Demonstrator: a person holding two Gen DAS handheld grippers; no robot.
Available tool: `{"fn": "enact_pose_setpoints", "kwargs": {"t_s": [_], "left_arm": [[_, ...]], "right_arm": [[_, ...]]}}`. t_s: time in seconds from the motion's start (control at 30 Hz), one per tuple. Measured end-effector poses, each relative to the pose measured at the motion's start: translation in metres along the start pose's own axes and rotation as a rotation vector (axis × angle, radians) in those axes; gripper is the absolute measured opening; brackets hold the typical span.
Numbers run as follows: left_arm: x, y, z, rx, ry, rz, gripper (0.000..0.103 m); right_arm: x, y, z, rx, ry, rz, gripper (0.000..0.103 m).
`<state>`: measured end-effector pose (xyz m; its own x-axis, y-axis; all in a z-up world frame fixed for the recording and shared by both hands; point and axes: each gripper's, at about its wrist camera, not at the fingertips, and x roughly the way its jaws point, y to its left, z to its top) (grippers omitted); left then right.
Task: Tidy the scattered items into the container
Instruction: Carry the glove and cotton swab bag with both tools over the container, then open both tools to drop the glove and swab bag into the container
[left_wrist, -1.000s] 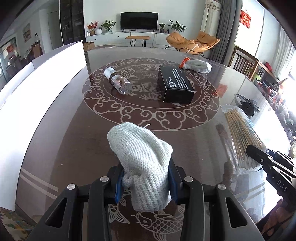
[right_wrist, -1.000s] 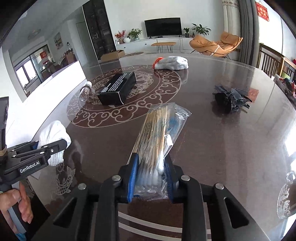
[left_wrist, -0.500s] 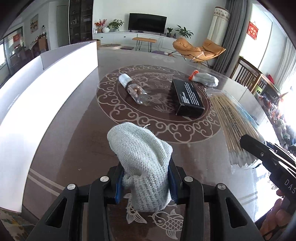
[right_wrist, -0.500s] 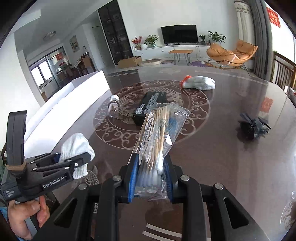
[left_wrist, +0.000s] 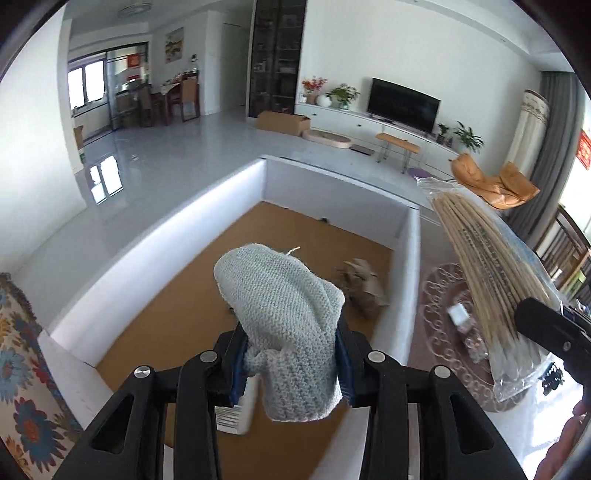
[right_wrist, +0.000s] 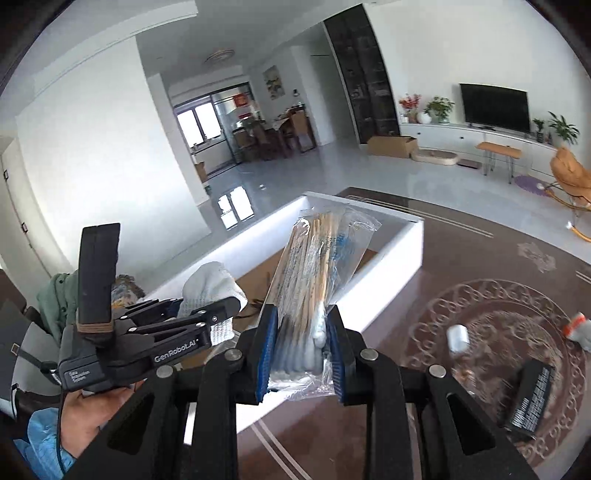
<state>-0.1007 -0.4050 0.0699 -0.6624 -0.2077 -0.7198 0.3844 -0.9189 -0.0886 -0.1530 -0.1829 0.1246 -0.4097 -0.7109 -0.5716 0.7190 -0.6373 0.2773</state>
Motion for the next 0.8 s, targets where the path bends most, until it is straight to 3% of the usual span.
{"fn": "enact_pose_setpoints", "kwargs": {"t_s": [0.13,0.27,0.37,0.4,0.43,0.47,0.53,0.67,0.8], "left_arm": [[0.025,0.065,0.000,-0.098,0.051,0.064,0.039],[0.052,0.094,-0.013,-0.119,0.142,0.090,0.039],[0.069,0.098,-0.023,-0.104,0.219,0.140,0.042],[0.069,0.098,-0.024,-0.111,0.222,0.133,0.043],[0.067,0.098,-0.023,-0.119,0.209,0.121,0.052],[0.064,0.097,-0.022,-0.125,0.194,0.118,0.065],[0.061,0.095,-0.020,-0.124,0.174,0.129,0.072],[0.065,0.089,-0.020,-0.109,0.188,0.170,0.074],[0.055,0.079,-0.022,-0.110,0.174,0.153,0.074]], "right_arm": [[0.065,0.043,0.005,-0.034,0.086,0.073,0.026],[0.124,0.073,-0.016,-0.046,0.226,0.137,0.027],[0.150,0.090,-0.036,-0.091,0.303,0.081,0.033],[0.154,0.091,-0.039,-0.102,0.310,0.076,0.038],[0.158,0.093,-0.042,-0.111,0.320,0.072,0.052],[0.161,0.093,-0.043,-0.115,0.325,0.065,0.055],[0.161,0.088,-0.045,-0.112,0.320,0.052,0.055],[0.153,0.065,-0.038,-0.088,0.291,0.044,0.055],[0.124,0.047,-0.036,-0.040,0.217,0.046,0.055]]}}
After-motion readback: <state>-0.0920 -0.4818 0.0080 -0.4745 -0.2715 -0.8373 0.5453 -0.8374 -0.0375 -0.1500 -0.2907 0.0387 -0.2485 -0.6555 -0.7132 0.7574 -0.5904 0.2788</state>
